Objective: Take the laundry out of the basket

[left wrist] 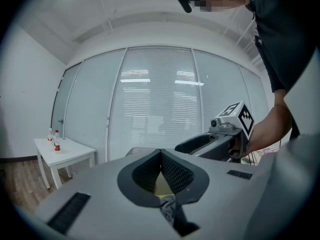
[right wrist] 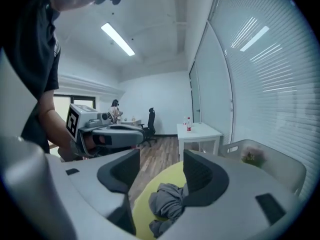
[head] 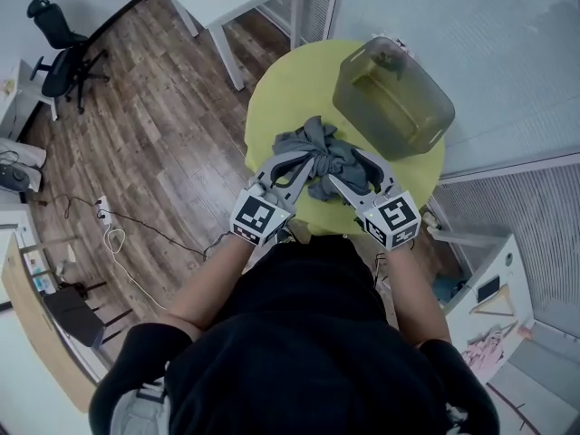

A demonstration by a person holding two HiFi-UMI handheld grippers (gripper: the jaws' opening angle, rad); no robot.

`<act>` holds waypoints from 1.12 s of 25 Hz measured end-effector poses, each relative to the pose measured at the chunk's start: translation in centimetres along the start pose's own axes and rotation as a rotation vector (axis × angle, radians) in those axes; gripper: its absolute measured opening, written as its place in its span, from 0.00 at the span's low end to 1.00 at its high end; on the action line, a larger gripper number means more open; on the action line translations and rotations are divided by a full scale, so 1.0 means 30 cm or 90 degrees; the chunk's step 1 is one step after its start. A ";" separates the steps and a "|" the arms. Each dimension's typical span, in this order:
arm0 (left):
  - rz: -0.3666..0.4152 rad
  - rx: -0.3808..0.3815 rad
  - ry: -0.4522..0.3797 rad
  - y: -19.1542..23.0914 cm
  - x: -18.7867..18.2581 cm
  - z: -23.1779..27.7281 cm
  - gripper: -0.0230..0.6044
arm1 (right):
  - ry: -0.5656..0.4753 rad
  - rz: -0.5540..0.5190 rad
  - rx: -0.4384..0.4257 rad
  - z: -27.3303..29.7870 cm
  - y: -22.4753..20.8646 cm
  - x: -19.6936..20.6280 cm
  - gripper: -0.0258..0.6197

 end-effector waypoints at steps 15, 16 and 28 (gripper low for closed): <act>0.006 0.042 -0.020 -0.062 -0.059 0.036 0.05 | -0.147 -0.016 0.049 -0.062 0.009 -0.120 0.08; 0.004 0.047 -0.023 -0.066 -0.061 0.039 0.05 | -0.147 -0.014 0.047 -0.064 0.006 -0.119 0.08; 0.006 0.044 -0.028 -0.073 -0.072 0.064 0.05 | -0.160 -0.005 0.042 -0.077 -0.020 -0.130 0.08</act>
Point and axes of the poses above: the fingertips, and each gripper's own axes: z forward along the fingers, y to its left, x out of its underside, the point moved 1 cm from there along -z, backward along the fingers, and after that the axes turned 2 degrees about -z, right-handed, at the moved point
